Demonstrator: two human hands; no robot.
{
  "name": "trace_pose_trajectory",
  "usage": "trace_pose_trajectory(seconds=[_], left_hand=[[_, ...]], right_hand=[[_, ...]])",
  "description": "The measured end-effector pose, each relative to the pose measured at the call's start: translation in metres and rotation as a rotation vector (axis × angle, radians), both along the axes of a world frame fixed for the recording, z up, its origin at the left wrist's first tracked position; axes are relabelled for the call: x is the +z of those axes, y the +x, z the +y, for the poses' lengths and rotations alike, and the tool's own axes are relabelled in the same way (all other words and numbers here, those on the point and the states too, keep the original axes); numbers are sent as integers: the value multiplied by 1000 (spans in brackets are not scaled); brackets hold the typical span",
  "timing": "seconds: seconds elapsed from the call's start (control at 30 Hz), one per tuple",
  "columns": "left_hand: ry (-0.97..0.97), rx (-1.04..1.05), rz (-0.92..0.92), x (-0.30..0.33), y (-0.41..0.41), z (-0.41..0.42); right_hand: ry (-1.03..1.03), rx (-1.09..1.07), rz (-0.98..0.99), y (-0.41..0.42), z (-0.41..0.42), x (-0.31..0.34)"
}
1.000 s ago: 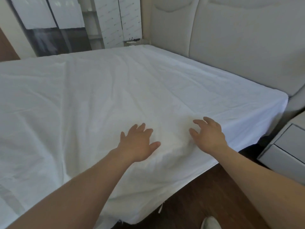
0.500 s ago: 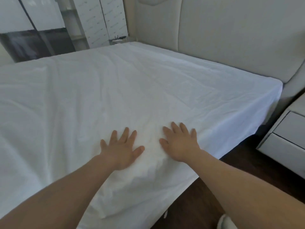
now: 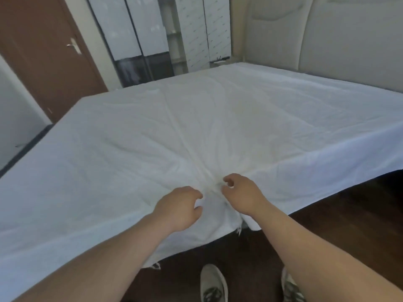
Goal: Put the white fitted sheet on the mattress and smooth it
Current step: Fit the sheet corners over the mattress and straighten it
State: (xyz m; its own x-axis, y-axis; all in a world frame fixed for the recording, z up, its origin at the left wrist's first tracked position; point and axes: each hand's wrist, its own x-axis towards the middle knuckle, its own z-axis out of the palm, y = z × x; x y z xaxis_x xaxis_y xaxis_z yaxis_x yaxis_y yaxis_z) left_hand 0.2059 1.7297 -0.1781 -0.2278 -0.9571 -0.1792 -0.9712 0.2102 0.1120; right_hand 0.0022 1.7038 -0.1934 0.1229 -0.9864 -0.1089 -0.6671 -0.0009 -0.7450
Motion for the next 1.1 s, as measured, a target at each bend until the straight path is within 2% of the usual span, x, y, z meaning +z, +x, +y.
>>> trace_pose_trajectory(seconds=[0.13, 0.23, 0.4, 0.57, 0.67, 0.77, 0.9, 0.97, 1.0, 1.1], left_hand=[[-13, 165, -38, 2, 57, 37], [-65, 198, -65, -7, 78, 42], [-284, 182, -105, -44, 113, 36], [-411, 78, -166, -68, 145, 15], [-455, 35, -121, -65, 152, 7], [-450, 29, -65, -67, 159, 0], [-466, 33, -55, -68, 161, -2], [-485, 46, -67, -66, 162, 0], [-479, 59, -69, -66, 163, 1], [-420, 89, -92, -63, 167, 3]], right_hand=[[129, -9, -165, 52, 30, -3], [173, -18, -191, 73, 37, -14], [136, 35, -121, 113, 31, -26], [120, 119, 34, 149, 15, -40], [92, 91, 98, 159, 8, -45], [59, -47, 47, 160, 3, -43], [-139, -470, -50, 142, -11, -37], [-116, -675, -52, 126, -20, -40], [-52, -707, -30, 120, -23, -43], [146, -589, 2, 107, -24, -55]])
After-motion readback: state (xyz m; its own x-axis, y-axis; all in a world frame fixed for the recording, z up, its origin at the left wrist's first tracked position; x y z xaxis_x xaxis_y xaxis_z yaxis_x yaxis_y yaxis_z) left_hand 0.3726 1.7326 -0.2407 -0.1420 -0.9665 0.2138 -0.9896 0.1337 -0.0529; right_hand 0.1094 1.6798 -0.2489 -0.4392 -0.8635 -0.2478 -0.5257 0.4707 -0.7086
